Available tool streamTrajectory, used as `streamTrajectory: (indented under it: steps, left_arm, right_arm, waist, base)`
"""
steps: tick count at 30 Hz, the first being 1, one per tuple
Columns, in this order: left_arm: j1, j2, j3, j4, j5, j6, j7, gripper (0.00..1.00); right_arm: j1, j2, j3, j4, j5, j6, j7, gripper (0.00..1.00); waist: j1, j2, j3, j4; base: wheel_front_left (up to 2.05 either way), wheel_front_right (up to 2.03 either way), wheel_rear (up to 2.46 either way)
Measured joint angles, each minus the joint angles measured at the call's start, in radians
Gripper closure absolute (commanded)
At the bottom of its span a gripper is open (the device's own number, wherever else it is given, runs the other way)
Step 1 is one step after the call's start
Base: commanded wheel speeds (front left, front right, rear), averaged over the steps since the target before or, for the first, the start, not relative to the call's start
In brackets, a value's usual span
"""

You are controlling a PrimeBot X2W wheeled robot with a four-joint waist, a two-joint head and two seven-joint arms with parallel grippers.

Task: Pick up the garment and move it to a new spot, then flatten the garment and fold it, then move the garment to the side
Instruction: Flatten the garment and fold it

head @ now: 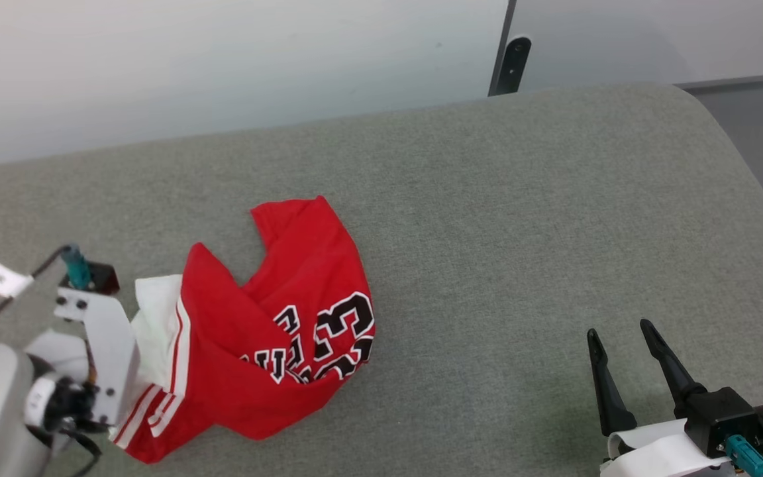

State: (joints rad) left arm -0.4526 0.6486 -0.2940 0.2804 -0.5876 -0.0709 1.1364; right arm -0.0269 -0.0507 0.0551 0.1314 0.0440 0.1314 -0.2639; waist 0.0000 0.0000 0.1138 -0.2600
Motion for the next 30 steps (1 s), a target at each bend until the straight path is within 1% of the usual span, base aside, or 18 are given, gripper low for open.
streamTrajectory:
  steps: [6, 9, 10, 11, 12, 13, 14, 20, 23, 26, 27, 30]
  left_arm:
    - [0.030, -0.057, -0.011, 0.078, -0.005, 0.010, -0.068, 1.00]
    - [0.023, -0.072, -0.017, 0.104, -0.001, 0.019, -0.087, 1.00]
    - [0.019, -0.075, -0.017, 0.112, -0.001, 0.024, -0.090, 0.86]
    - [0.013, -0.079, -0.017, 0.119, -0.001, 0.028, -0.090, 0.64]
    - [0.006, -0.081, -0.018, 0.119, -0.001, 0.028, -0.094, 0.28]
    - [-0.003, -0.082, -0.016, 0.117, 0.000, 0.029, -0.100, 0.06]
    - [-0.012, -0.082, -0.016, 0.115, 0.002, 0.030, -0.105, 0.00]
    - [-0.016, -0.072, -0.018, 0.075, 0.009, 0.018, -0.135, 0.00]
    - [0.002, -0.065, -0.008, 0.035, 0.008, 0.015, -0.182, 0.00]
    - [0.015, -0.070, 0.016, -0.019, 0.011, 0.010, -0.293, 0.00]
    - [0.022, -0.078, 0.028, -0.036, 0.011, 0.014, -0.338, 0.00]
    - [0.067, -0.106, 0.056, -0.076, -0.005, 0.007, -0.472, 0.00]
  right_arm:
    - [-0.005, 0.000, 0.003, 0.001, 0.000, 0.000, 0.000, 0.00]
    - [-0.006, 0.000, 0.000, 0.005, 0.000, 0.000, 0.000, 0.00]
    - [-0.006, 0.000, -0.001, 0.008, -0.002, 0.000, 0.000, 0.00]
    - [-0.006, 0.000, -0.002, 0.010, -0.002, 0.000, 0.000, 0.00]
    - [-0.005, 0.000, -0.004, 0.011, -0.005, 0.000, 0.000, 0.00]
    - [-0.005, 0.000, -0.007, 0.012, -0.011, 0.000, 0.000, 0.00]
    - [-0.003, 0.000, -0.009, 0.013, -0.012, 0.000, 0.000, 0.00]
    - [0.029, 0.000, -0.017, 0.017, -0.021, 0.000, 0.000, 0.00]
    - [0.042, 0.000, -0.012, 0.012, -0.020, 0.000, 0.000, 0.00]
    - [0.043, -0.001, -0.002, -0.014, -0.016, 0.000, 0.000, 0.00]
    - [0.043, 0.000, 0.007, -0.023, -0.010, 0.000, 0.000, 0.00]
    - [0.060, 0.001, 0.017, -0.030, -0.008, 0.000, 0.000, 0.00]
  waist:
    - [0.0000, 0.0000, 0.018, -0.017]
    - [0.0000, 0.0000, 0.018, -0.019]
    - [0.0000, 0.0000, 0.016, -0.018]
    - [0.0000, 0.0000, 0.012, -0.017]
    - [0.0000, 0.0000, 0.008, -0.015]
    - [0.0000, 0.0000, 0.002, -0.012]
    - [0.0000, 0.0000, -0.004, -0.008]
    - [0.0000, 0.0000, -0.051, 0.030]
    - [0.0000, 0.0000, -0.075, 0.058]
    - [0.0000, 0.0000, -0.094, 0.091]
    - [0.0000, 0.0000, -0.100, 0.103]
    - [0.0000, 0.0000, -0.115, 0.136]
  base:
    - [0.00, 0.00, 0.00]
    - [0.00, 0.00, 0.00]
    - [0.00, 0.00, 0.00]
    - [0.00, 0.00, 0.00]
    - [0.00, 0.00, 0.00]
    - [0.00, 0.00, 0.00]
    - [0.00, 0.00, 0.00]
    - [0.00, 0.00, 0.00]
    - [0.00, 0.00, 0.00]
    - [0.00, 0.00, 0.00]
    - [0.00, 0.00, 0.00]
    - [0.00, 0.00, 0.00]
